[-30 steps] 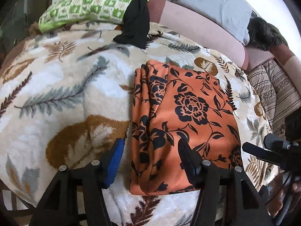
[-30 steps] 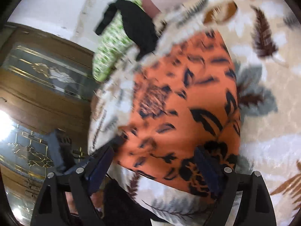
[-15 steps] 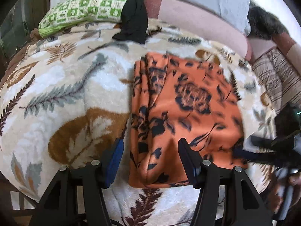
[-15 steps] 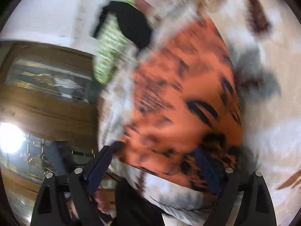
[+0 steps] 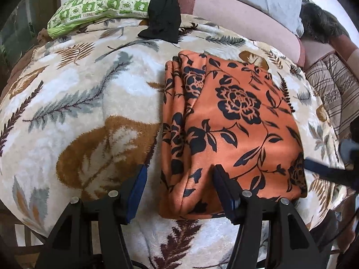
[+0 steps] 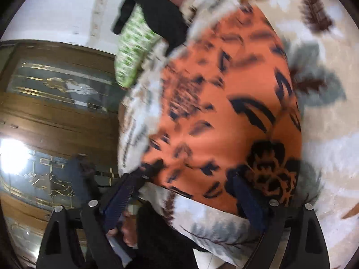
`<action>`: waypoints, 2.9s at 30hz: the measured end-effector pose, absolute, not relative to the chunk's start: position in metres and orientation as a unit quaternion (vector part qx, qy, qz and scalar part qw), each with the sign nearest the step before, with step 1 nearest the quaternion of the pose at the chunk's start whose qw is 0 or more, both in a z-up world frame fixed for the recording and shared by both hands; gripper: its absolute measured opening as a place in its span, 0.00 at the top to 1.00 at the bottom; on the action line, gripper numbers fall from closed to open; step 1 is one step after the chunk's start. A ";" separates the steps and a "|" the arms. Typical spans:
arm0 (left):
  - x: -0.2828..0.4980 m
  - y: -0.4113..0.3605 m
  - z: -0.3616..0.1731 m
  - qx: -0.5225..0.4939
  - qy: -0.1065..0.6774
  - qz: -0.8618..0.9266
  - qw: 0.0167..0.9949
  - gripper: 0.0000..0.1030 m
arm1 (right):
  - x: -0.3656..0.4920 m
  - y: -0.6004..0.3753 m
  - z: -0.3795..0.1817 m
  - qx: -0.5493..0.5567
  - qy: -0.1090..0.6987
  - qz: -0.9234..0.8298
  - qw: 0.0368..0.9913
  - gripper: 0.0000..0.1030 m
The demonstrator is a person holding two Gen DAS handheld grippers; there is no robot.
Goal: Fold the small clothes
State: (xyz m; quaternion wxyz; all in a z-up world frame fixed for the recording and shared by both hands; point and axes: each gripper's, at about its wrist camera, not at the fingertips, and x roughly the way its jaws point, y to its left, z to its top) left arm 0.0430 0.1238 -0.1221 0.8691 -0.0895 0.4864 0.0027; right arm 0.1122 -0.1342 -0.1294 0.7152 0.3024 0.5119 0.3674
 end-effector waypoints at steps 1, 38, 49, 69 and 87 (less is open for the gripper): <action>0.043 0.125 -0.119 -0.094 0.480 0.000 0.872 0.39 | 0.114 -0.139 -0.125 0.303 0.504 0.364 0.722 0.11; 0.131 0.146 -0.157 -0.179 0.497 -0.050 0.848 0.22 | 0.202 -0.162 -0.204 0.342 0.559 0.289 0.698 0.11; 0.132 0.143 -0.160 -0.169 0.492 -0.056 0.852 0.20 | 0.200 -0.145 -0.197 0.279 0.573 0.285 0.716 0.12; 0.127 0.115 -0.143 -0.114 0.490 -0.088 0.860 0.66 | 0.187 -0.134 -0.161 0.217 0.553 0.299 0.747 0.59; 0.106 0.066 -0.094 -0.104 0.452 -0.100 0.881 0.61 | 0.161 -0.185 -0.107 0.201 0.508 0.310 0.778 0.59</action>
